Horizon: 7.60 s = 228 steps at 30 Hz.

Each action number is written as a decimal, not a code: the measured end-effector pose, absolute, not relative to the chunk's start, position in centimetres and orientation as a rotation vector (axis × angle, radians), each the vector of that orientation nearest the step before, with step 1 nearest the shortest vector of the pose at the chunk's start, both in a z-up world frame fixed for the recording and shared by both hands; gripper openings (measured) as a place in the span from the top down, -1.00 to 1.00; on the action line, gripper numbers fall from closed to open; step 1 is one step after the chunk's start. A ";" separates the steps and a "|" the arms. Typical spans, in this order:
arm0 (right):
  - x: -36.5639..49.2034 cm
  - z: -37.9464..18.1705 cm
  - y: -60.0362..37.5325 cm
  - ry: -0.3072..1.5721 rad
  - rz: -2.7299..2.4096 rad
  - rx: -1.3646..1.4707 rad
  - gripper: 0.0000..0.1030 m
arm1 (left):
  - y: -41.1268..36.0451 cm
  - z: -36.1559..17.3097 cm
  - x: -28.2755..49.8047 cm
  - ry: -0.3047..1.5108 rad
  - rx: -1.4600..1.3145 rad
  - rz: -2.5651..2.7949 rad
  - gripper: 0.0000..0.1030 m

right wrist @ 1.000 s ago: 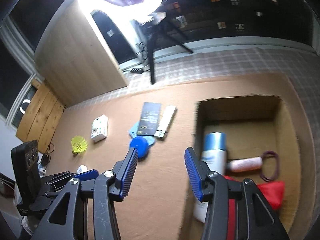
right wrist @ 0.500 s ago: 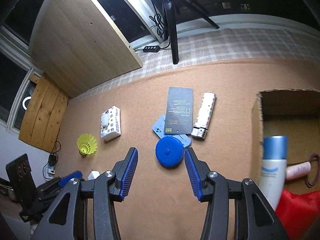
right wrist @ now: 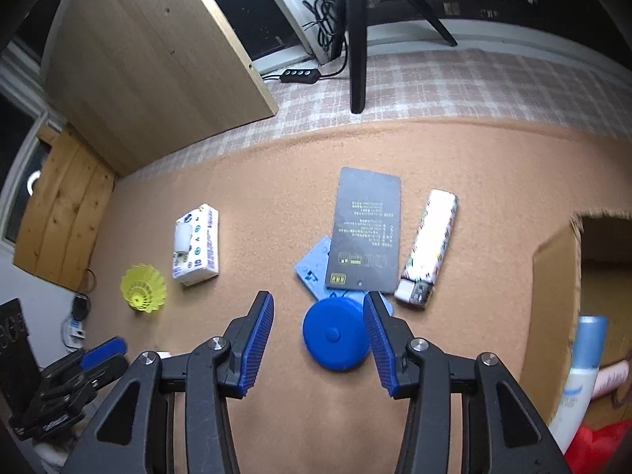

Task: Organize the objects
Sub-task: 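Move the right tool from the box to the blue tape measure, then close the right tool's fingers on the blue tape measure and lift it, then carry the tape measure with the right tool into the box and release, then move the right tool to the black card and grasp its edge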

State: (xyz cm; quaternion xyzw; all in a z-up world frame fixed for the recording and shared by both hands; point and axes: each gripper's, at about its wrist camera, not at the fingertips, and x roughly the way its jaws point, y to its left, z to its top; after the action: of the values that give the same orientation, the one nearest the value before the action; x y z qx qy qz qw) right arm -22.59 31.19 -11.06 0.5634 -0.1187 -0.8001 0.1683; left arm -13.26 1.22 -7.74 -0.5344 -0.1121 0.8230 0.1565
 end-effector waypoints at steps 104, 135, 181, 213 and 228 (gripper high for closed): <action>-15.4 -15.4 25.0 -0.314 -2.026 1.682 0.23 | 10.7 -14.8 -12.2 0.009 -1.521 2.138 0.09; -7.6 -7.8 42.9 -0.619 -2.369 1.541 0.26 | 27.5 -7.3 -6.0 0.124 -1.282 1.971 0.10; -17.3 -5.5 38.0 -0.576 -2.312 1.520 -0.12 | 9.5 -7.8 -3.1 -0.063 -1.397 2.205 0.11; -31.1 -14.3 29.8 -0.261 -2.293 1.878 -0.12 | -2.5 -9.9 -3.8 -0.221 -1.511 2.329 0.11; -30.8 -14.6 28.3 -0.151 -2.336 1.888 -0.09 | -2.1 -10.1 -4.1 -0.231 -1.517 2.319 0.11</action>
State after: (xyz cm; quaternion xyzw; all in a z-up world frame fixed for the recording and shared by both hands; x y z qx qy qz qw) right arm -30.80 28.25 -14.61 0.6263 -0.0501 -0.7751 0.0670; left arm -4.13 -2.10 -10.05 -0.5367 -0.0818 0.8204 0.1794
